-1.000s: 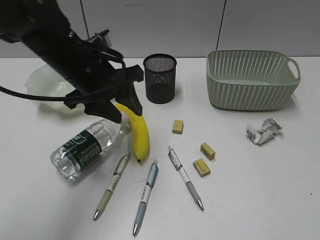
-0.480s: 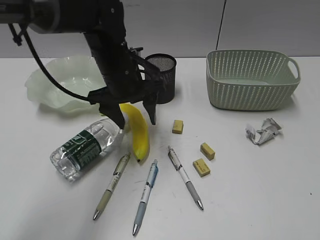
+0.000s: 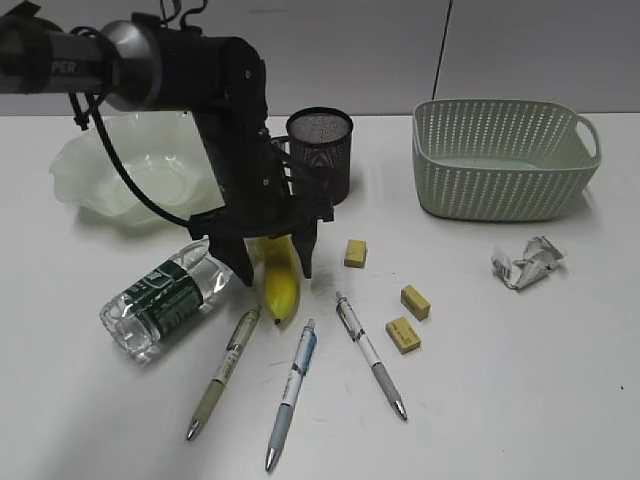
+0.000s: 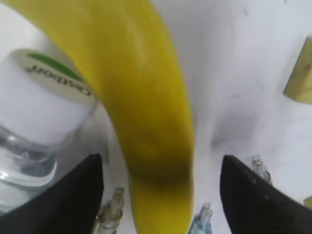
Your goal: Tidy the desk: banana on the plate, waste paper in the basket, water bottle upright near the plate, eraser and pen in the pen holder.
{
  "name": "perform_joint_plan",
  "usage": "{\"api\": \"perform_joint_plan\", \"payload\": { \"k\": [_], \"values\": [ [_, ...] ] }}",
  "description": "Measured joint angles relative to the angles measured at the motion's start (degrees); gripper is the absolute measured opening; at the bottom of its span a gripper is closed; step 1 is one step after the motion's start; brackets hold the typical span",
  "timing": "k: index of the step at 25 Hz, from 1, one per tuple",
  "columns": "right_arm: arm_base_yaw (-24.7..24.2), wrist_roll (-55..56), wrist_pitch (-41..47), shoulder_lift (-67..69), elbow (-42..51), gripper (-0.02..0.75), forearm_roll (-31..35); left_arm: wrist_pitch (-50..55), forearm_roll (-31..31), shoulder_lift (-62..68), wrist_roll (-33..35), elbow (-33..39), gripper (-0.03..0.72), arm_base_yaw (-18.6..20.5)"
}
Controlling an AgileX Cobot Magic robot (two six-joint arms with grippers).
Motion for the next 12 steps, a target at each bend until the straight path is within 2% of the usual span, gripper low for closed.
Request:
{"api": "perform_joint_plan", "payload": {
  "k": [4, 6, 8, 12],
  "values": [
    [0.00, 0.04, 0.00, -1.32, 0.00, 0.364, 0.00, -2.13, -0.37, 1.60, 0.00, -0.05, 0.512, 0.00],
    [0.00, 0.04, 0.00, -1.39, 0.00, 0.364, 0.00, -3.06, -0.54, 1.89, -0.06, -0.10, 0.435, 0.00],
    [0.00, 0.04, 0.00, -1.43, 0.00, 0.364, 0.00, -3.79, -0.60, 1.96, -0.06, -0.10, 0.323, 0.00],
    [0.00, 0.06, 0.00, -1.43, 0.00, 0.364, 0.00, -4.02, -1.09, 1.89, 0.67, -0.10, 0.319, 0.00]
  ]
}}
